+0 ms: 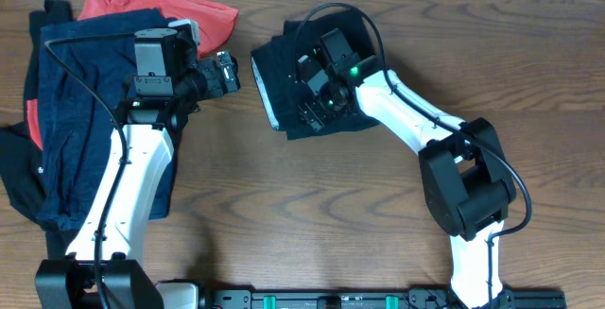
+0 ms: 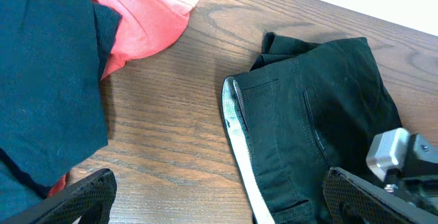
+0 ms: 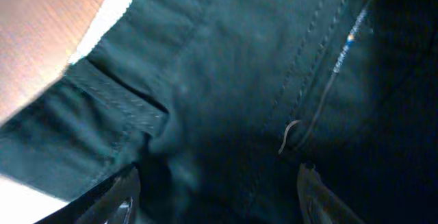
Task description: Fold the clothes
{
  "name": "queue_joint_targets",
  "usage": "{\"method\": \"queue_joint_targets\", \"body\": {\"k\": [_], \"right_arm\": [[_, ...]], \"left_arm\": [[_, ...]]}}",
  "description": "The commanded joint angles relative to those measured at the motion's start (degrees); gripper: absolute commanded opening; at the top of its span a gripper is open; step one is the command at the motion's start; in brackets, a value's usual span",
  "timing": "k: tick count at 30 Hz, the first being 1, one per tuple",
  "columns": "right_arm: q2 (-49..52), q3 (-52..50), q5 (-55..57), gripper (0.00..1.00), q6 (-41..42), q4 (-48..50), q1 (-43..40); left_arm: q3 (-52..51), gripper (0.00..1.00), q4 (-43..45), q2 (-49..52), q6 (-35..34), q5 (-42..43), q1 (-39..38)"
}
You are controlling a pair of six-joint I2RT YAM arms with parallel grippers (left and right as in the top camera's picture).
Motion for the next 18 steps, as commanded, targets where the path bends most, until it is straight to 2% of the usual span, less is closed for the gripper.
{"method": "queue_joint_targets", "body": {"k": [1,9,18], "right_arm": [[0.61,-2.62,1.01,0.71,2.12,0.81,-1.31],[0.63,-6.62,5.29,0.71,10.1,3.3,-5.31],[0.63,-11.98,5.73,0.68,15.08,10.14,-14.93]], "left_arm": [[0.2,0.98,-0.13,0.24,0.33,-0.52,0.13],[0.2,0.98,-0.15,0.24,0.33,-0.52,0.13],[0.2,0.98,-0.15,0.24,0.33,-0.52,0.13]]}}
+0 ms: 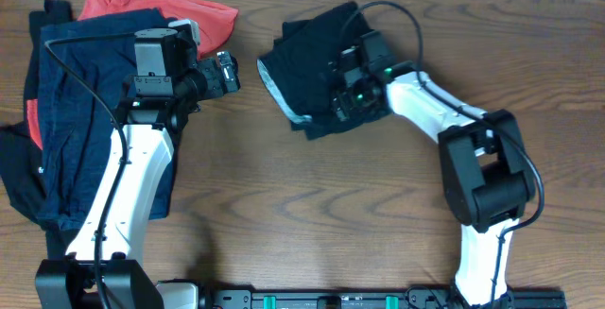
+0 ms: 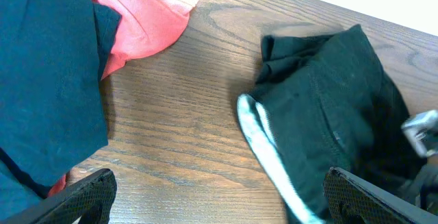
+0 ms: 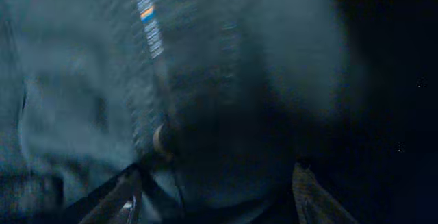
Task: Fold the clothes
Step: 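Drag the folded shorts with the right gripper to the table's back-right corner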
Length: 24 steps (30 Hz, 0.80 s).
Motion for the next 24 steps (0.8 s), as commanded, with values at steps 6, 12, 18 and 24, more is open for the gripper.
{"method": "queue_joint_targets", "body": {"k": [6,12,18,24], "right_arm": [[1.22,-6.14,4.7,0.68,4.76,2.45,-14.29],[1.22,-6.12,4.68,0.69,6.25,2.97,-24.74],[1.22,-6.12,4.66,0.69,9.05,4.5,-35.39],[1.22,-6.12,2.69,0.68,9.4,10.45,-41.77]], "left_arm": [[0.2,0.98,-0.15,0.24,0.33,-0.52,0.13],[0.2,0.98,-0.17,0.24,0.31,-0.52,0.13],[0.2,0.98,-0.15,0.24,0.33,-0.52,0.13],[0.2,0.98,-0.15,0.24,0.33,-0.55,0.13]]}}
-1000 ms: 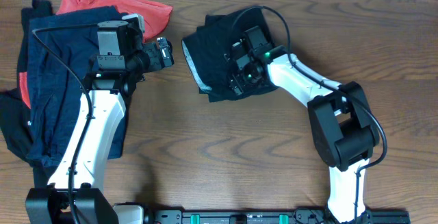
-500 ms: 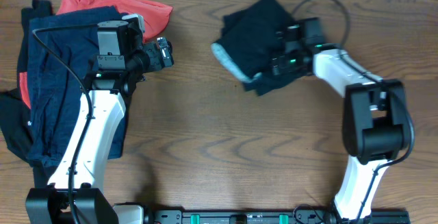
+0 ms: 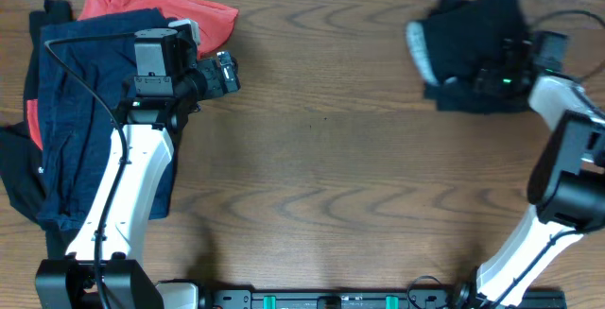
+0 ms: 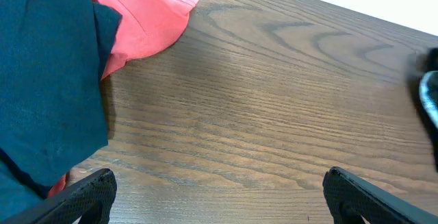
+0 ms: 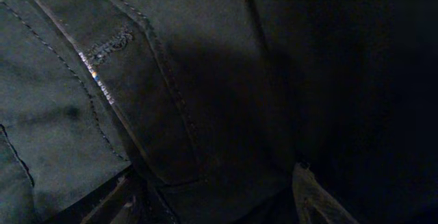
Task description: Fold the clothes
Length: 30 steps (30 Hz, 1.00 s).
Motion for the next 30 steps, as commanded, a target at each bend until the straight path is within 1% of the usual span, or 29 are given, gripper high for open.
{"method": "queue_joint_targets", "body": {"k": [1,8,13,20,23,30], "right_arm": [[2.36,-1.79,3.17,0.68,1.84,2.43,-2.38],[2.78,-1.79,4.74,0.65,0.31,14.01,-2.51],[6.93,-1.77,6.51,0.64,-0.11,21.62,-2.51],[14.86,-1.77,9.57,0.72,-0.11,29.07,-2.56],[15.32,-1.77,10.45,0.73,-0.13,30.03,-2.56],[15.39,-1.75,10.86,0.79,-0.09,37.24,-2.49]], "left_arm": [[0.2,0.98,-0.15,0.24,0.31,-0.55,0.13],[0.2,0.98,-0.15,0.24,0.31,-0.55,0.13],[0.2,0.98,-0.13,0.24,0.31,-0.59,0.13],[0.2,0.98,-0.13,1.01,0.31,-2.71,0.13],[0.2,0.98,-0.11,1.31,0.31,-2.71,0.13],[0.2,0.98,0.52,2.21,0.31,-2.91,0.13]]}}
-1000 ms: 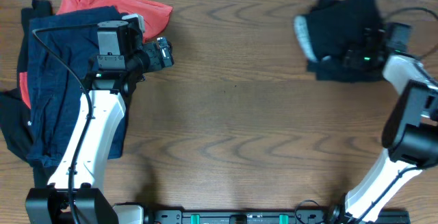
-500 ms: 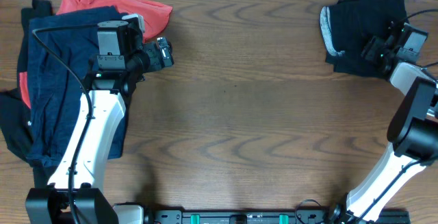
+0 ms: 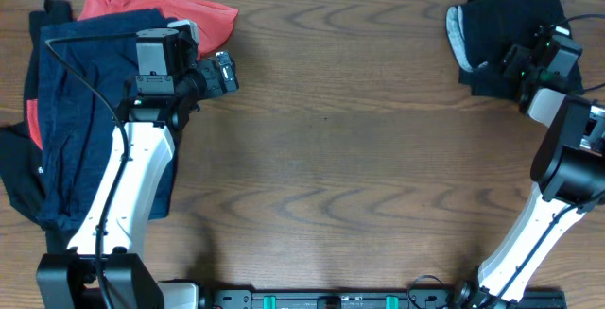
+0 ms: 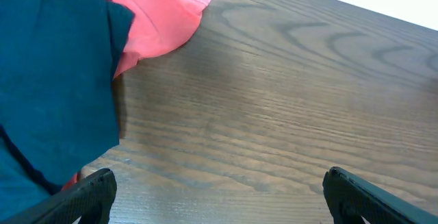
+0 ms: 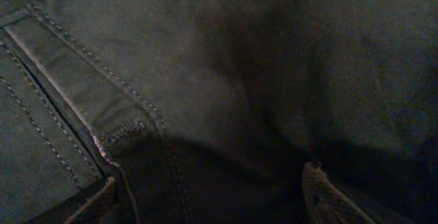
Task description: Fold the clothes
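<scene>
A folded black garment [image 3: 501,21] with a pale waistband lies at the table's far right corner. My right gripper [image 3: 527,60] rests on its near edge. In the right wrist view the dark fabric [image 5: 205,59] with stitched seams fills the frame, and the right gripper [image 5: 212,196] stands open, its fingers spread wide against the cloth. My left gripper [image 3: 227,73] hovers open beside the pile at the far left, with bare wood between its fingers [image 4: 82,196]. The pile holds a navy garment [image 3: 76,92] and a red one [image 3: 123,7].
More black cloth [image 3: 19,172] lies under the navy garment at the table's left edge. In the left wrist view the navy cloth [image 4: 48,80] and the red cloth [image 4: 161,18] fill the left side. The wooden table [image 3: 321,158] runs between the arms.
The black garment and my right gripper on it have moved farther right and back, into the table's far right corner. The left arm has barely shifted.
The folded black garment first lay at the table's back centre under my open right gripper. It then stood a little to the right, then near the right edge, and now it lies in the far right corner. The left arm stayed by the pile throughout.
</scene>
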{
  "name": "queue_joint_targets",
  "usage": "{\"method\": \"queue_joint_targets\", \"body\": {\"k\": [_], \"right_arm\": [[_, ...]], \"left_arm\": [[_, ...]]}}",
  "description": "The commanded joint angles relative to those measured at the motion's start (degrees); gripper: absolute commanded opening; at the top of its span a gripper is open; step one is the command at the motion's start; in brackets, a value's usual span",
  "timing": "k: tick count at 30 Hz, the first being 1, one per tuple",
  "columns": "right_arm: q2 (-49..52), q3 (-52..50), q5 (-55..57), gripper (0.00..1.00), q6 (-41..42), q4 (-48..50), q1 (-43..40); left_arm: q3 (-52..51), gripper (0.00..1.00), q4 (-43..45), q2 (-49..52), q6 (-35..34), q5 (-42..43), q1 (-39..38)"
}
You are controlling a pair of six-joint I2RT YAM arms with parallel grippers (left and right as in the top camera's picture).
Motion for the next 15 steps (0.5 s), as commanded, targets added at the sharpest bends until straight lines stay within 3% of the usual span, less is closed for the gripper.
{"method": "queue_joint_targets", "body": {"k": [1,8,15], "right_arm": [[3.93,-1.77,2.89,0.8,0.44,0.76,-0.24],[3.93,-1.73,8.22,0.83,0.44,5.25,-0.26],[3.93,-1.68,9.4,0.93,0.44,6.03,-0.31]], "left_arm": [[0.2,0.98,0.2,1.25,0.31,-0.72,0.13],[0.2,0.98,0.2,2.47,0.33,-0.72,0.13],[0.2,0.98,0.2,2.84,0.31,-0.7,0.13]]}}
